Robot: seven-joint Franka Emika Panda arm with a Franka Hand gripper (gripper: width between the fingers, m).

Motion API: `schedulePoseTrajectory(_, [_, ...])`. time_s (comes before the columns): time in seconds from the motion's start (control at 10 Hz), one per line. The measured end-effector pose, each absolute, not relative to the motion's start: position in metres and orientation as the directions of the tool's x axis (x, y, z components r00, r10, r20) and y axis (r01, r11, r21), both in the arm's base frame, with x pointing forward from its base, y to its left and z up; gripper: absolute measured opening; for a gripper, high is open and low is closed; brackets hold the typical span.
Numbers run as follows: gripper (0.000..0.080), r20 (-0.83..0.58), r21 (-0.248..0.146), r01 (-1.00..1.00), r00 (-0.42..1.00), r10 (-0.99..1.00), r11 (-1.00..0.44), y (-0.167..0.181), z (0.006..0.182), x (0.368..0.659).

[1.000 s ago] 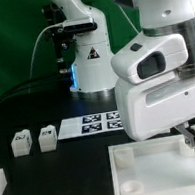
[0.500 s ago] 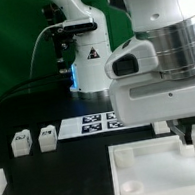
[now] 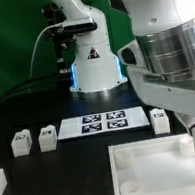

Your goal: Assemble one leg

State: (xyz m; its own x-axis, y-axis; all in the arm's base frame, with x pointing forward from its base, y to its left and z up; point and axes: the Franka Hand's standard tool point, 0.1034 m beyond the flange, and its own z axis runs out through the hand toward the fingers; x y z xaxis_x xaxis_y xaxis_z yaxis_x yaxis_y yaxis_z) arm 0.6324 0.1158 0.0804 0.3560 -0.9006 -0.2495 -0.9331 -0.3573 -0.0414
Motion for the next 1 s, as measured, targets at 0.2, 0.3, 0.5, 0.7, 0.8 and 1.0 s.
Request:
schedulePoseTrajectory(0.2, [0.0297, -0.264, -0.019, -0.968, 0.248, -0.932, -0.251, 0.118, 0.080, 0.632])
schedulePoseTrajectory(0.3, [0.0380, -0.263, -0.032, -0.954, 0.296, -0.918, -0.298, 0.118, 0.080, 0.632])
schedulePoseTrajectory(0.5, [0.0609, -0.241, -0.065, -0.900, 0.434, -0.868, -0.432, 0.123, 0.077, 0.628])
schedulePoseTrajectory(0.7, [0.0641, -0.167, -0.118, -0.645, 0.762, -0.625, -0.755, 0.126, 0.077, 0.626])
schedulePoseTrajectory(0.8, [0.0647, -0.174, -0.124, -0.648, 0.760, -0.627, -0.751, 0.126, 0.076, 0.626])
schedulePoseTrajectory(1.0, [0.0648, -0.137, -0.161, -0.437, 0.898, -0.418, -0.885, 0.124, 0.076, 0.626])
